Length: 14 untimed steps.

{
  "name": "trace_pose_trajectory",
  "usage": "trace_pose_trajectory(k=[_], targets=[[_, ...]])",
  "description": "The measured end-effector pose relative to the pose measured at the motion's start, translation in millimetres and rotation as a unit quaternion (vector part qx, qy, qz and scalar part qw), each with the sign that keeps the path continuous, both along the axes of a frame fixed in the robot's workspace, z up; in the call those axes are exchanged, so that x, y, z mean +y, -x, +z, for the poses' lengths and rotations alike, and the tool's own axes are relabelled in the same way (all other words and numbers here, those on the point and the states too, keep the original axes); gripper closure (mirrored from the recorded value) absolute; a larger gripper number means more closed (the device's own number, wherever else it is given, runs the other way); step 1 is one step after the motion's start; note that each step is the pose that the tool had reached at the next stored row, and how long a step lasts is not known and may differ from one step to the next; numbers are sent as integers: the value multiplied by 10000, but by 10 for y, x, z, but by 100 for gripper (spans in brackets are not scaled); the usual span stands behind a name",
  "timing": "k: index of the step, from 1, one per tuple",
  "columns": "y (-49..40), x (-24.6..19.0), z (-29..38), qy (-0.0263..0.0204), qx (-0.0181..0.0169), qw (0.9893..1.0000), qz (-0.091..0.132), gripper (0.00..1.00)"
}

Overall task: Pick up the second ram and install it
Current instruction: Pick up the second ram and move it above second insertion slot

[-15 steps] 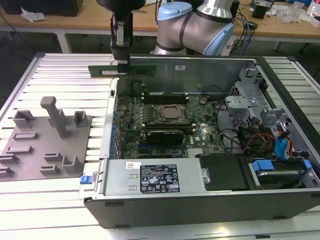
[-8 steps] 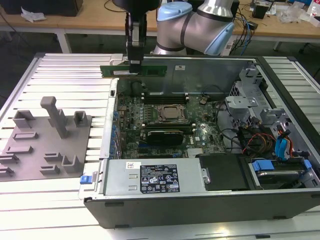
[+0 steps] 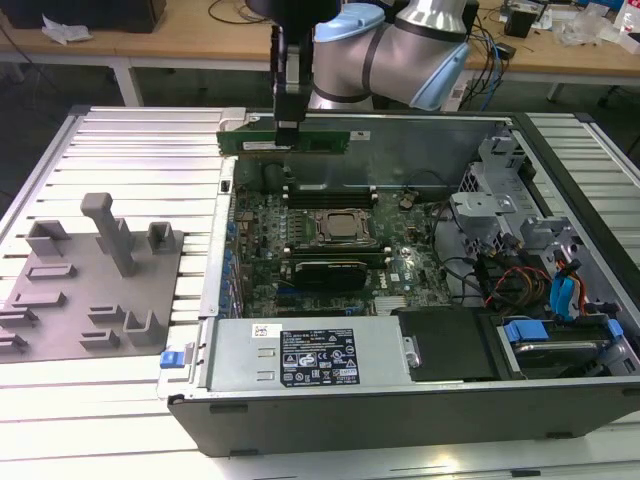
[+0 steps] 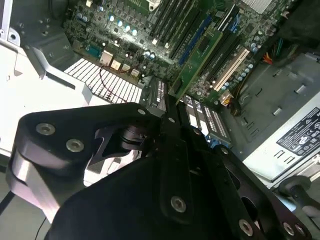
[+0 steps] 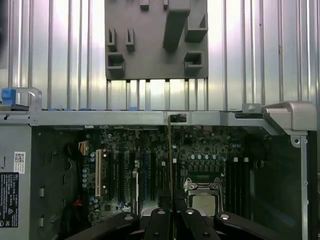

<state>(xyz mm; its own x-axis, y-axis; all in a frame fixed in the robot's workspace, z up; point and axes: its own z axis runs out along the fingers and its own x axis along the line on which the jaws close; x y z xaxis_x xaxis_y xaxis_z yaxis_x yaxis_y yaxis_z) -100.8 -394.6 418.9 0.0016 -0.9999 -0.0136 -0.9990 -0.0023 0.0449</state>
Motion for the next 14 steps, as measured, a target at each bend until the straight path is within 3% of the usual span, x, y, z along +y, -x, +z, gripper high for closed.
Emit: trace_pose_trajectory(k=[7, 14], targets=[[-138, 4, -7, 0, 2, 10000, 0, 87], [-387, 14, -20, 0, 9, 10000, 1, 87]])
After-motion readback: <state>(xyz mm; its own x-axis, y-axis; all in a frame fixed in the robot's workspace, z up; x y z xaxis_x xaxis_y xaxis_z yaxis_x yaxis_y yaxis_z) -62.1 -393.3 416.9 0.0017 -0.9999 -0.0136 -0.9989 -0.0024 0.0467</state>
